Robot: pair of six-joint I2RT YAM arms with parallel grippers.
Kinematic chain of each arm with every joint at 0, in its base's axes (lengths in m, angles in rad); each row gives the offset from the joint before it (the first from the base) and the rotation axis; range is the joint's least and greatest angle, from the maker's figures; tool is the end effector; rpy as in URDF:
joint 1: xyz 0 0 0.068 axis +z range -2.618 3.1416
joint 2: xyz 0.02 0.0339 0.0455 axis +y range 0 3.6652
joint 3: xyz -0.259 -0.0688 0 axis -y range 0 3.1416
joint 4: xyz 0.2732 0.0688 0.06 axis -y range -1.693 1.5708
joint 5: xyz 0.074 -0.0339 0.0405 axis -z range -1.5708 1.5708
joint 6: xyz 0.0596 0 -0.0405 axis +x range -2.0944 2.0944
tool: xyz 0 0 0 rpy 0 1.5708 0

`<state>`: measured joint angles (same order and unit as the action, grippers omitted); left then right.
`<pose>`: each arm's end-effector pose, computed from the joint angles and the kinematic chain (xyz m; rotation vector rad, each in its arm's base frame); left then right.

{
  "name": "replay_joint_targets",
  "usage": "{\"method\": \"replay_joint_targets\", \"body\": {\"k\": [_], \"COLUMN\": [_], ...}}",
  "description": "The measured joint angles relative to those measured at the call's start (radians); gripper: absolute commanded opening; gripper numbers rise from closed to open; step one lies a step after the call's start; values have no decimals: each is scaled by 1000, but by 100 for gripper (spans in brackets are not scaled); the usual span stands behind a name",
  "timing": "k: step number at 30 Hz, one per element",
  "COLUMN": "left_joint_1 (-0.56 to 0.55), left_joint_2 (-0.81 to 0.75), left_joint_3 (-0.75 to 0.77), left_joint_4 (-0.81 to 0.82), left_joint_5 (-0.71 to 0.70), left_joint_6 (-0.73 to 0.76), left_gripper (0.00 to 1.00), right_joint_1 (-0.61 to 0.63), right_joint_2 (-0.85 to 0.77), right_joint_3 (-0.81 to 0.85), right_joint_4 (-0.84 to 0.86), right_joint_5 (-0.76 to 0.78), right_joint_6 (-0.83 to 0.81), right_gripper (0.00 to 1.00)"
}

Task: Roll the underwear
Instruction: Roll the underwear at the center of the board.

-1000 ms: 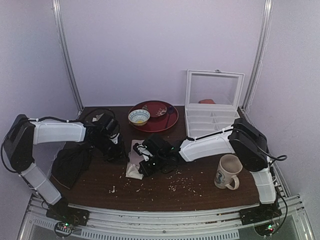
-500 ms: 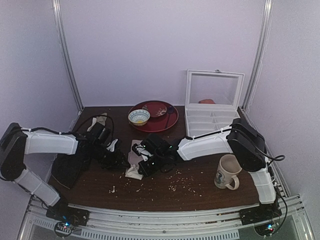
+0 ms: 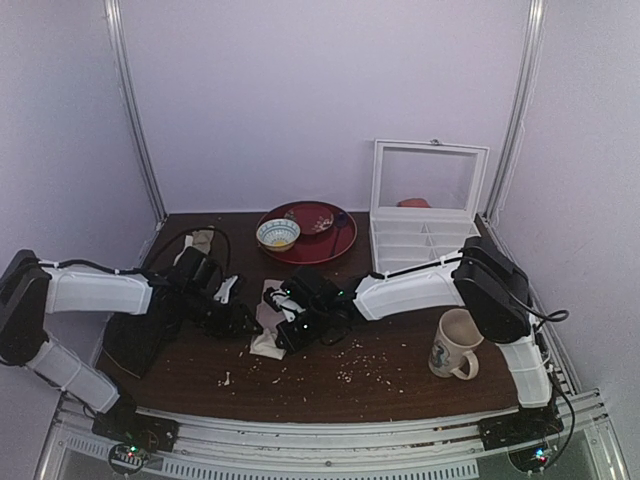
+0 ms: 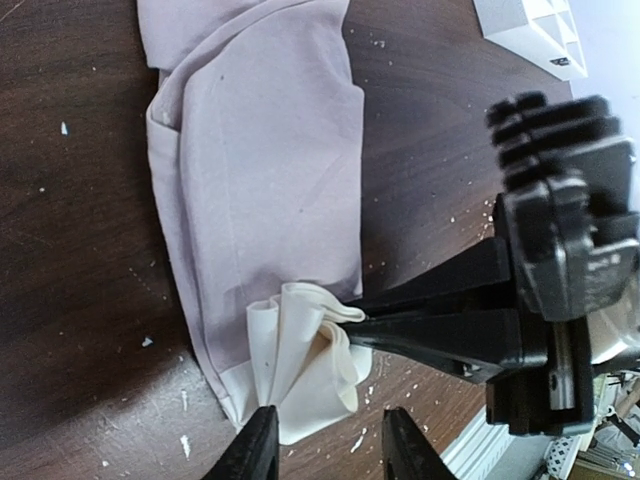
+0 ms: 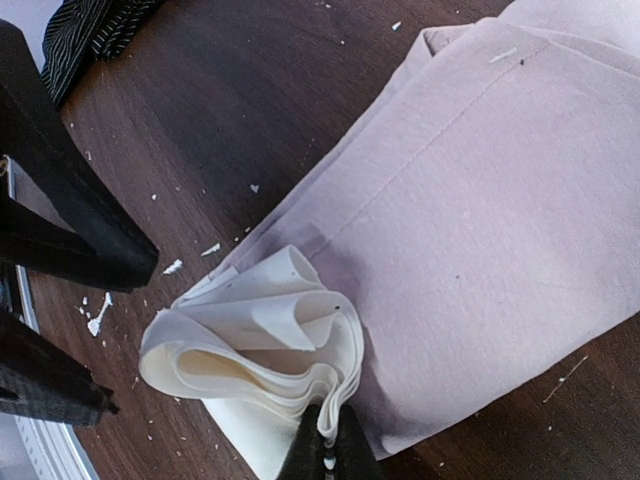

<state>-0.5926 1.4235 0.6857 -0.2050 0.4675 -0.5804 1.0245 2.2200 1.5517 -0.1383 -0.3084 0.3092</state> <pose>0.2332 -0.1894 0.1274 0.2245 2.6895 -1.0173 0.2540 0.4526 0.1032 -1.0464 2.3431 0.9494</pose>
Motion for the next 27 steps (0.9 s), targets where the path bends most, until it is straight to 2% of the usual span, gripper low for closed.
{"method": "replay_joint_targets", "body": {"k": [15,18,20,27], "left_joint_1": [0,0,0,0], "left_joint_2": [111,121,123,143], "left_joint_3": [27,31,31,31], "left_joint_4": [32,34,34,32], "left_joint_5": [-8,-20,-24,-40], "left_joint_6": [42,43,47,54], "left_gripper": [45,38,29,15], "right_joint_1": [0,0,0,0], "right_joint_2": [0,0,0,0], "right_joint_3": [2,2,2,2], "right_joint_4": [-3,-4,-5,-5], "right_joint_5": [-5,-5,-5,-6], "right_joint_6": [-14,-15,-17,-18], "right_gripper": [0,0,0,0]}}
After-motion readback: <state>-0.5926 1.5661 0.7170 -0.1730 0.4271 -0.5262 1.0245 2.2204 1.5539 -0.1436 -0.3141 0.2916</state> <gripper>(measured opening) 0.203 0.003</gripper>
